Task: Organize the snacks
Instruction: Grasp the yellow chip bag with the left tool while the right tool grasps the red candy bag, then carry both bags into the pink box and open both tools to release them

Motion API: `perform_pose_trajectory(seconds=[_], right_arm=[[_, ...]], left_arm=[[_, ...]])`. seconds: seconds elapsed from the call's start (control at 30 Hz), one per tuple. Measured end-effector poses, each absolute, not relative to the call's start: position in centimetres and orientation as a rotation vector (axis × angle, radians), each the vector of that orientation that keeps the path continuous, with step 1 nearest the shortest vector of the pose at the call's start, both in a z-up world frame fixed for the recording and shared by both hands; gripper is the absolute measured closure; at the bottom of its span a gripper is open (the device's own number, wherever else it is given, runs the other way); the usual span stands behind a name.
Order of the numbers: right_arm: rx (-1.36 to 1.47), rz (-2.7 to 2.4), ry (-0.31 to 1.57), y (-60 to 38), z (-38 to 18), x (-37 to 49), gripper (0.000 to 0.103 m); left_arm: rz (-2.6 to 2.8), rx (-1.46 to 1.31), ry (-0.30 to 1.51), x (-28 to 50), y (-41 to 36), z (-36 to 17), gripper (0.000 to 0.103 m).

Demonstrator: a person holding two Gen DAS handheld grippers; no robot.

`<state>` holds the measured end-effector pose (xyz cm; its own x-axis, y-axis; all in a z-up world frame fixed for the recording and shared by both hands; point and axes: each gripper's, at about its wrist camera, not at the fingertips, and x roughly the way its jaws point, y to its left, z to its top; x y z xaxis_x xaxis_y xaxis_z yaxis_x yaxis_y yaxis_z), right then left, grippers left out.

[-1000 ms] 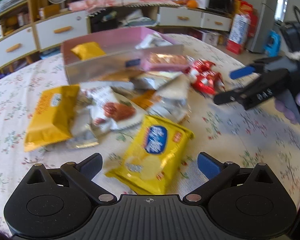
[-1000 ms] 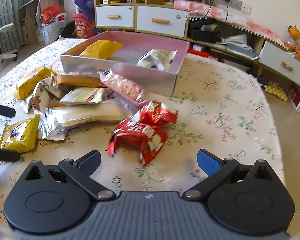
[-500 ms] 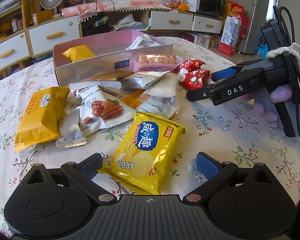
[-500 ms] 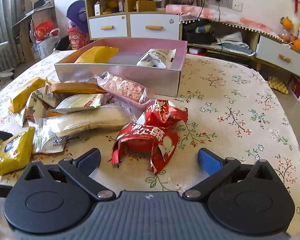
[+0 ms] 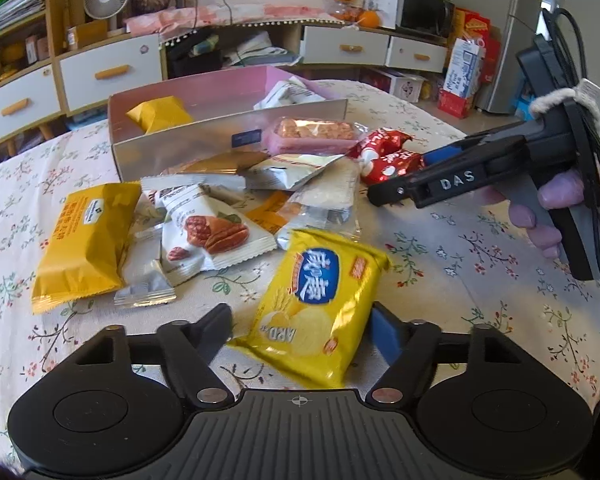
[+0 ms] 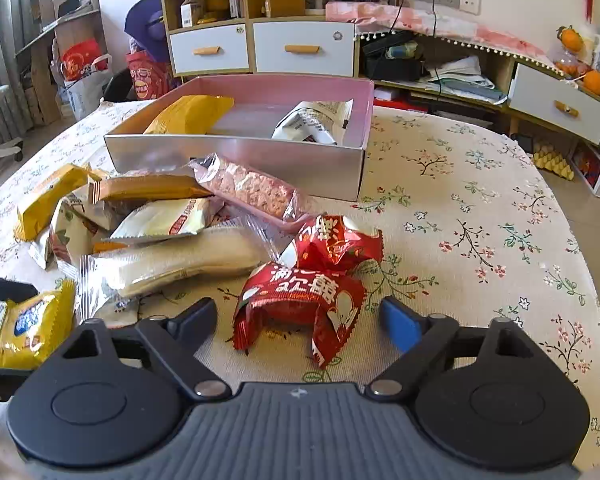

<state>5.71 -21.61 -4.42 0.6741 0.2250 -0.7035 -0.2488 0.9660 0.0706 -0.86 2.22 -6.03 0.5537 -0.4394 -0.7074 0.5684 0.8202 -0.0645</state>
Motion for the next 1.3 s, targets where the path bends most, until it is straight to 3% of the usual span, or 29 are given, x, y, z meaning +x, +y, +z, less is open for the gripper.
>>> perform_pose_trajectory(seconds=[0.23,0.53,1.3], right_arm=[[-0.017,0.266,0.787,-21.8,-4.2,5.7,0.039],[0.007,0.281,0.805,-21.9,-3.7,5.9,0.056],[0.109,0.315,0.72,-22.5,0.3,6.4,0.059]], left_arm=[[-0.618,0.229,0.744,-1.5,1.3,-5.7,0.056],[-0.617,0.235,0.744,-1.7,1.1,-5.3,0.057],[-0.548,0.14,0.7,0.7,1.0,-0.5,0.057]])
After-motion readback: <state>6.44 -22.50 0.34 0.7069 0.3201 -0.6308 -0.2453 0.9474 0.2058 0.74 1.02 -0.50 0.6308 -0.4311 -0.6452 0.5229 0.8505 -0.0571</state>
